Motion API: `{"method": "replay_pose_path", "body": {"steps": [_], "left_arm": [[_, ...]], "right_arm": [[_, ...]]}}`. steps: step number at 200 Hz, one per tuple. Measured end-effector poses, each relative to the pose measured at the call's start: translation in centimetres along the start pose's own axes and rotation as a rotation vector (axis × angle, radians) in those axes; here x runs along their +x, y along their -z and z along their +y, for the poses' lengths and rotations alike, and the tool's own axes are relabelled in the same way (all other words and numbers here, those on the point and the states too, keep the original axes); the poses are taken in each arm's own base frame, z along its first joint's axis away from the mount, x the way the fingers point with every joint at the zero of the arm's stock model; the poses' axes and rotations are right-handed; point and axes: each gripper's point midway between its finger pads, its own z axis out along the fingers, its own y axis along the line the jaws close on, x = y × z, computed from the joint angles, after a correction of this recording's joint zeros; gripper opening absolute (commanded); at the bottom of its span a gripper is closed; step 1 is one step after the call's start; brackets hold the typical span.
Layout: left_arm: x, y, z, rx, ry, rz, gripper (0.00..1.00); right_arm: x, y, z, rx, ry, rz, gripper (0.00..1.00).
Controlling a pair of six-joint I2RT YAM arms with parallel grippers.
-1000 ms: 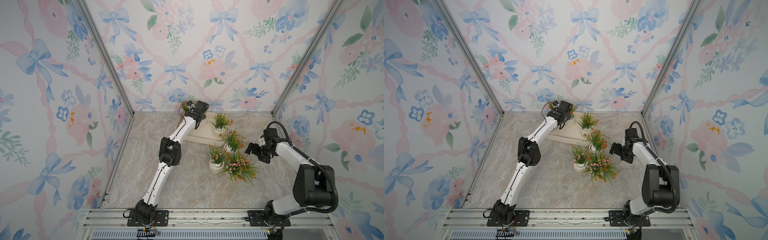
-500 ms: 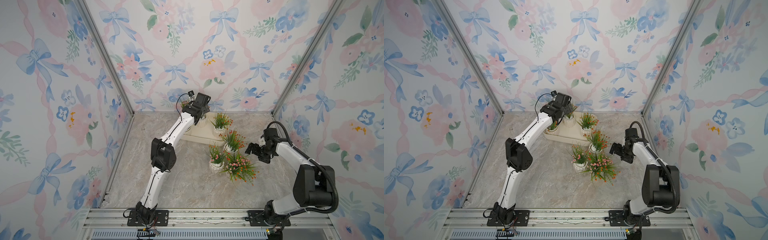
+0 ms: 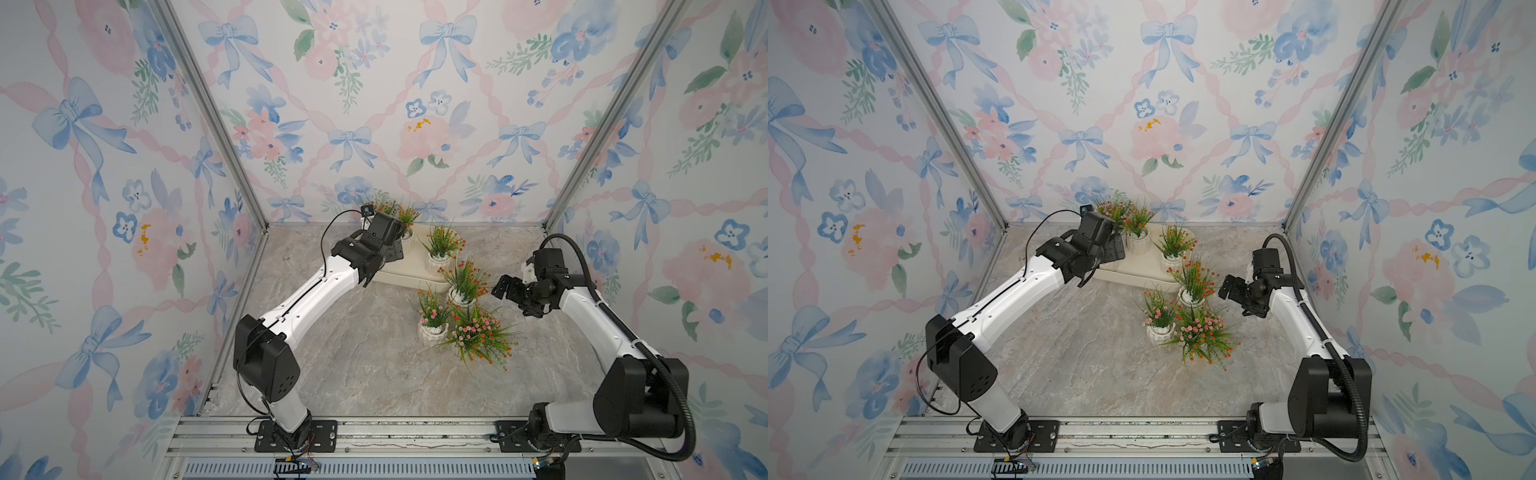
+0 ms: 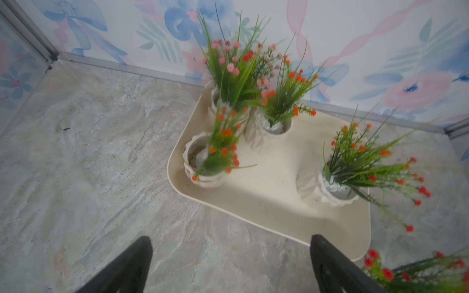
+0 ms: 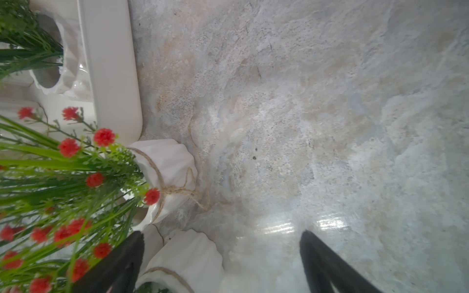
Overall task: Put the potted gypsophila into the storage box
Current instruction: Place the baby's breath potted plant at the storage box, then pick up the baby's breath potted plant from the center of the board.
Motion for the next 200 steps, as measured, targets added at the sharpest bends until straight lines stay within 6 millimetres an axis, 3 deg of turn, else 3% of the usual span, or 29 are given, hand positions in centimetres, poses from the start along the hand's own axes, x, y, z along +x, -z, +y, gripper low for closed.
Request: {"method": "replay_pose_path", "body": {"steps": [49, 81, 105, 153, 200], "left_arm": [[8.7, 1.5, 2.1, 0.063, -0.086, 0.177, 0.98], [15.2, 1.8, -0.1, 0.147, -0.183, 0.328, 0.97], [18.8, 2.3, -2.3, 0.218, -0.244, 0.430, 0.95], [20.9, 3.0, -3.7, 0.281, -0.241, 0.512, 0.90], [22.9, 2.4, -4.2, 0.273, -0.220, 0.582, 0.86]], "right_arm": [[0.4, 0.8, 0.9, -0.014, 0.007, -0.007, 0.97], [0.4, 0.7, 0.9, -0.009, -0.015, -0.009, 0.97], [0.8, 0.4, 1.0, -0.009, -0.026, 0.000, 0.97], [1.7, -0.8, 0.6, 0.007, -0.032, 0.028, 0.97], [2.7, -1.8, 0.0, 0.017, -0.036, 0.048, 0.97]]}}
